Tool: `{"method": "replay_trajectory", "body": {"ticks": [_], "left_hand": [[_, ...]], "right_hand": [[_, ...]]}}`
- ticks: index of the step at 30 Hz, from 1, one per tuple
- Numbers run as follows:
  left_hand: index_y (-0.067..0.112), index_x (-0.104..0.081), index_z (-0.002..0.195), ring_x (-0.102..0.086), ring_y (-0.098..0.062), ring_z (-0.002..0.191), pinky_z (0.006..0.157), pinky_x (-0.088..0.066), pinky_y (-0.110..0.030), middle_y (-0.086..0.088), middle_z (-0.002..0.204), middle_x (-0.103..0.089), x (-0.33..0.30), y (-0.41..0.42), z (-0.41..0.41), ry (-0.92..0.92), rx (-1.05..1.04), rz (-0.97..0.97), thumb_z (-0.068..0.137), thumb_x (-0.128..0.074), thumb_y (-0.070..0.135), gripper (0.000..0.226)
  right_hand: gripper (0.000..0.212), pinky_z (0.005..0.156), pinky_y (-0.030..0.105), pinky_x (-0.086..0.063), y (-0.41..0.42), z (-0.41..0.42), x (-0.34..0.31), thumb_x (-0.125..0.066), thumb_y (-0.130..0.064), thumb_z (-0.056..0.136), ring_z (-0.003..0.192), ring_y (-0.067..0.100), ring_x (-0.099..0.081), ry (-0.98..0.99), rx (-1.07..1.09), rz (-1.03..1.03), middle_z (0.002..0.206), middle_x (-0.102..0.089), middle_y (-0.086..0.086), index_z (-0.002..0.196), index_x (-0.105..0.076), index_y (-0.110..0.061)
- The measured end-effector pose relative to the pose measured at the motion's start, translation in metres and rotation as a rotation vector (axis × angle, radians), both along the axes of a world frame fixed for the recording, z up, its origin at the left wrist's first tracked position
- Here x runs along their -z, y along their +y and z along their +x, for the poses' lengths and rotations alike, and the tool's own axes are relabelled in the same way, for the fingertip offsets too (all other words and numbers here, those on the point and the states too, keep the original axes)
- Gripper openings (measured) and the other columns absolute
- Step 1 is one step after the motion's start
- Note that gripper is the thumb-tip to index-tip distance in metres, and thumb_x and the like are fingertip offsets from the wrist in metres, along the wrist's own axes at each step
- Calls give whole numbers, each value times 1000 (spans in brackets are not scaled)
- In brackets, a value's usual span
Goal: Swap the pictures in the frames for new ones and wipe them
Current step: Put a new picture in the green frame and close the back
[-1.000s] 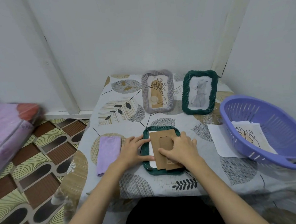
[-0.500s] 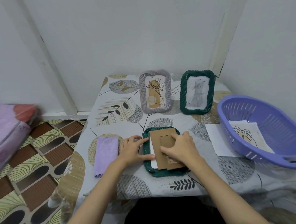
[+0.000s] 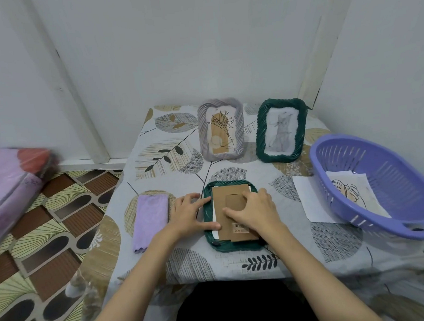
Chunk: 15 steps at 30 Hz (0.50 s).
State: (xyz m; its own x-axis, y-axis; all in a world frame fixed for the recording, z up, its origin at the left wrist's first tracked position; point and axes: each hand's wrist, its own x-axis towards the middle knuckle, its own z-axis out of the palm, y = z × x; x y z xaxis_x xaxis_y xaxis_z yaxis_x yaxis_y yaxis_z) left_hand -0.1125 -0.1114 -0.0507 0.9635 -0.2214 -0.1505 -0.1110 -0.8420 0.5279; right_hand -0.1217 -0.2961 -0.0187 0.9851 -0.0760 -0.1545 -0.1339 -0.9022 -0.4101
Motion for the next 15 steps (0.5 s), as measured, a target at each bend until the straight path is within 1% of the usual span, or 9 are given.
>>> {"method": "replay_trajectory", "body": {"ticks": [2,3,5,6,9,12,13,15], "left_hand": [[31,-44,136,-18,-21,135,112,-15,-38,0,146,-28,-3,1,0,1,-27,-69,69,-73,51,75],[29,-50,130,-19,-21,135,112,-16,-37,-1,145,-30,-4,2,0,-6,-44,-122,71,-74,46,66],[29,-62,117,-22,-21,136,112,-17,-35,-3,145,-32,-6,5,0,-25,-54,-192,73,-76,35,47],[29,-65,111,-23,-22,136,113,-18,-35,-3,145,-33,-7,6,-1,-28,-48,-199,73,-77,32,40],[31,-68,105,-24,-21,135,113,-18,-36,0,146,-35,-8,7,-5,-22,-37,-191,71,-78,32,36],[28,-69,107,-22,-19,136,112,-17,-35,3,145,-38,-9,5,-10,-48,-53,-165,71,-77,34,37],[26,-68,108,-21,-18,136,112,-17,-35,4,144,-40,-10,5,-13,-51,-57,-169,72,-77,33,38],[21,-66,112,-19,-16,137,110,-16,-32,7,139,-47,-10,4,-18,-31,-65,-196,72,-77,32,44]], "right_hand": [[72,94,38,-43,-8,-1,-7,-60,-68,70,111,27,-48,-11,16,115,116,-48,10,122,-54,-20],[65,89,34,-44,-14,-1,-9,-63,-63,72,104,24,-51,-42,23,189,109,-52,7,120,-57,-20],[48,79,25,-40,-29,-3,-14,-68,-42,79,88,16,-52,-62,37,305,85,-57,-2,117,-61,-14],[45,77,24,-39,-35,-5,-14,-70,-32,80,84,14,-52,-43,44,326,79,-59,-2,118,-60,-11],[45,81,23,-42,-47,-11,-11,-71,-12,78,80,13,-56,24,31,357,83,-67,6,121,-59,-9],[41,85,26,-47,-51,-14,-6,-63,2,79,79,14,-58,32,9,403,78,-66,3,119,-61,-6],[41,83,27,-49,-52,-14,-5,-60,5,80,79,16,-59,35,13,436,79,-66,4,119,-60,-6],[45,71,22,-49,-53,-15,-5,-54,12,80,79,18,-61,61,36,510,85,-67,8,120,-60,-7]]}}
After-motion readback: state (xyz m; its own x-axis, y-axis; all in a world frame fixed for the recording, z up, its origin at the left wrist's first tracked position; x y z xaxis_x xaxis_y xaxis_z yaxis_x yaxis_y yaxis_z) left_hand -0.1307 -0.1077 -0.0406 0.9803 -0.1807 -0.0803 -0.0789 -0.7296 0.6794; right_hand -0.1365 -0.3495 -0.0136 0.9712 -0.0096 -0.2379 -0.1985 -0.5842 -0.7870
